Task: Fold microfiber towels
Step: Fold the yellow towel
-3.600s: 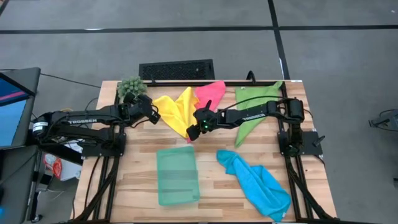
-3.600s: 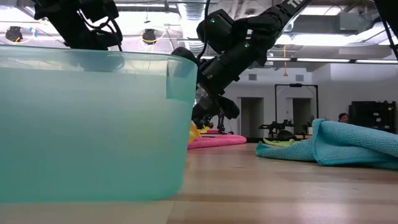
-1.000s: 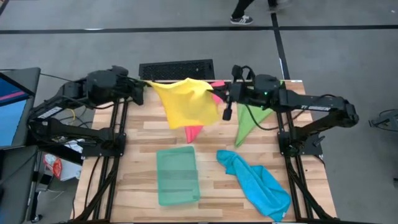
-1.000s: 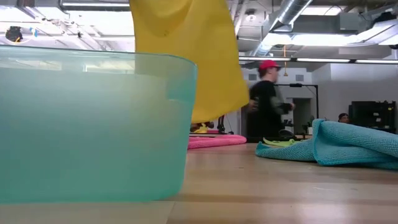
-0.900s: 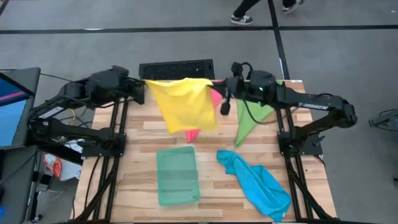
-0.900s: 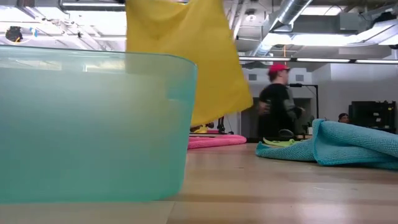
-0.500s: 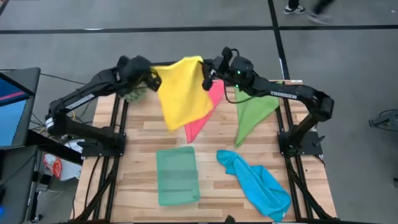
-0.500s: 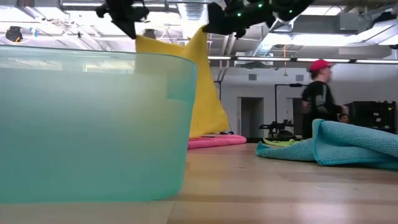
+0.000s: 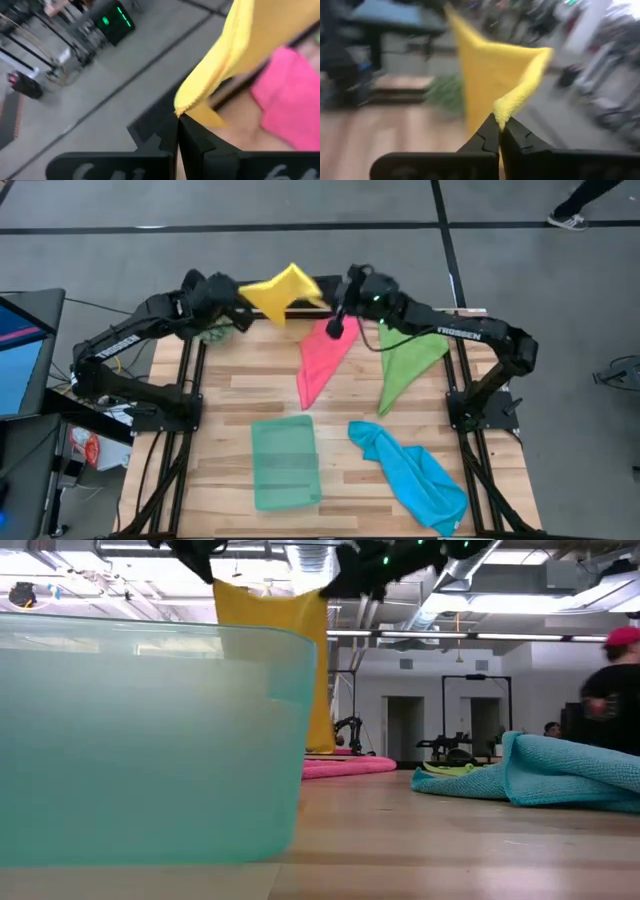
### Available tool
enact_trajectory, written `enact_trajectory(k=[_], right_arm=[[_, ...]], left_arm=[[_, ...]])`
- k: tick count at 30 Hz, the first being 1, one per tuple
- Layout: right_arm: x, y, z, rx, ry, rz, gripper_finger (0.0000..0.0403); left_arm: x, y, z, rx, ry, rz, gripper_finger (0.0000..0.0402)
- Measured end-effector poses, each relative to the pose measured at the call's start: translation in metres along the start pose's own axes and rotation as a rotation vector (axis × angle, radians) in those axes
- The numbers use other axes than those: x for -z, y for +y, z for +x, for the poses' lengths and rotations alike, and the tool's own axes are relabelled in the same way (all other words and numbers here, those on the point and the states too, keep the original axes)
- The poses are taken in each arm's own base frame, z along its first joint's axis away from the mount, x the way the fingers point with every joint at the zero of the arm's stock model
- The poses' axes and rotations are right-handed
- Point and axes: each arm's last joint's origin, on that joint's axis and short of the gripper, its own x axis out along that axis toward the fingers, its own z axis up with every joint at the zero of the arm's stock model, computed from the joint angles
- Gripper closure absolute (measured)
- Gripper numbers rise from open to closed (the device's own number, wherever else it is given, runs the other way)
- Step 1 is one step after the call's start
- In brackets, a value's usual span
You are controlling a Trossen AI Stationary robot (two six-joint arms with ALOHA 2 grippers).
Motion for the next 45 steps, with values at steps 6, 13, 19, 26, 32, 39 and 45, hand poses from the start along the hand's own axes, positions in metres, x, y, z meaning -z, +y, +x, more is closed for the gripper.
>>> enact_trajectory(k=[6,13,19,26,32,39,45], right_arm=[[0.054,0.058,0.021,-0.179,0.166,0.006,0.0379],[0.086,0.114,0.025,-0.317,0.276,-0.021,0.0379],[0.111,0.142,0.029,-0.399,0.421,-0.045,0.0344],[0.122,0.17,0.026,-0.477,0.477,-0.116,0.0274],[0.114,0.19,0.015,-0.529,0.429,-0.349,0.0216],[0.118,0.198,0.012,-0.517,0.477,-0.348,0.0187],[0.119,0.177,0.024,-0.403,0.493,-0.081,0.0186]], left_arm=[[0.048,-0.042,0.015,0.044,0.124,0.076,0.0402],[0.114,-0.079,0.033,0.038,0.251,0.076,0.0401],[0.15,-0.098,0.04,0.068,0.293,0.033,0.0401],[0.164,-0.105,0.041,0.097,0.31,0.001,0.0401],[0.167,-0.109,0.036,0.152,0.341,-0.013,0.0401],[0.171,-0.116,0.026,0.193,0.328,-0.036,0.0401],[0.171,-0.12,0.022,0.217,0.309,-0.059,0.0401]])
